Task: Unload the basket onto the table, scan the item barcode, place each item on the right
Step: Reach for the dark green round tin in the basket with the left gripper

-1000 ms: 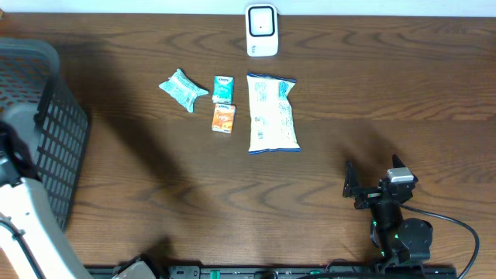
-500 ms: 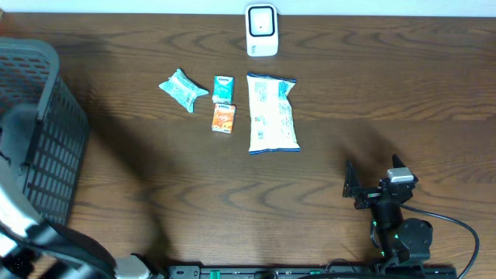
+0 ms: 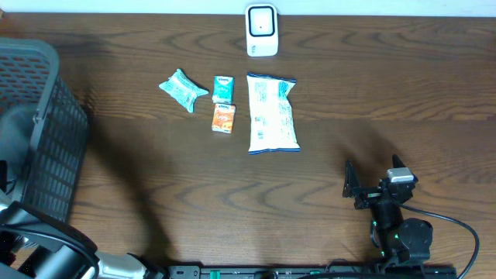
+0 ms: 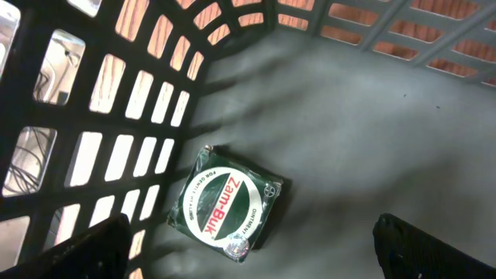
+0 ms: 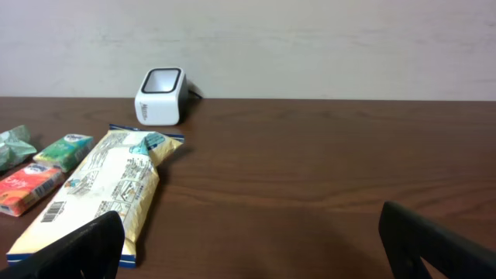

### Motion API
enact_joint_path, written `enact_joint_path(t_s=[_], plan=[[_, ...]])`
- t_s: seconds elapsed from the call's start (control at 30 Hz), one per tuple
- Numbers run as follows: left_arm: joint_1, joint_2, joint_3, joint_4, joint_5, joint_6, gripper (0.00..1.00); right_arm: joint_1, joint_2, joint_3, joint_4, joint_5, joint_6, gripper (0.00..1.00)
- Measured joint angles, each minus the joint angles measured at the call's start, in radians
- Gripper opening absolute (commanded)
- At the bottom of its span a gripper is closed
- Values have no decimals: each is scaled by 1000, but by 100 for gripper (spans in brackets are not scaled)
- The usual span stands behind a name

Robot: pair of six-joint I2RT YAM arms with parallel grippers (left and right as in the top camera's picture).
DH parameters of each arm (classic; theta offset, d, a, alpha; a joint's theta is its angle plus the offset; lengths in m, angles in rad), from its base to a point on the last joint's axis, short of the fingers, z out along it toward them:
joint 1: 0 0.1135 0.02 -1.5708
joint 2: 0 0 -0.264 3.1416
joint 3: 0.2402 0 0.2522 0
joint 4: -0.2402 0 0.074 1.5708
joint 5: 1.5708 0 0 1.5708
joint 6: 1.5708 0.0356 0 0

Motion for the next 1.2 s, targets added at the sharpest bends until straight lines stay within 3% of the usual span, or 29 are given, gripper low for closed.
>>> enact_joint_path(t_s=[0.6, 1.2], plan=[[20, 1, -159, 84, 1, -22, 98, 0, 0, 0, 0, 0, 0, 99], [124, 39, -169, 208, 151, 208, 98, 0, 0, 0, 0, 0, 0, 99]])
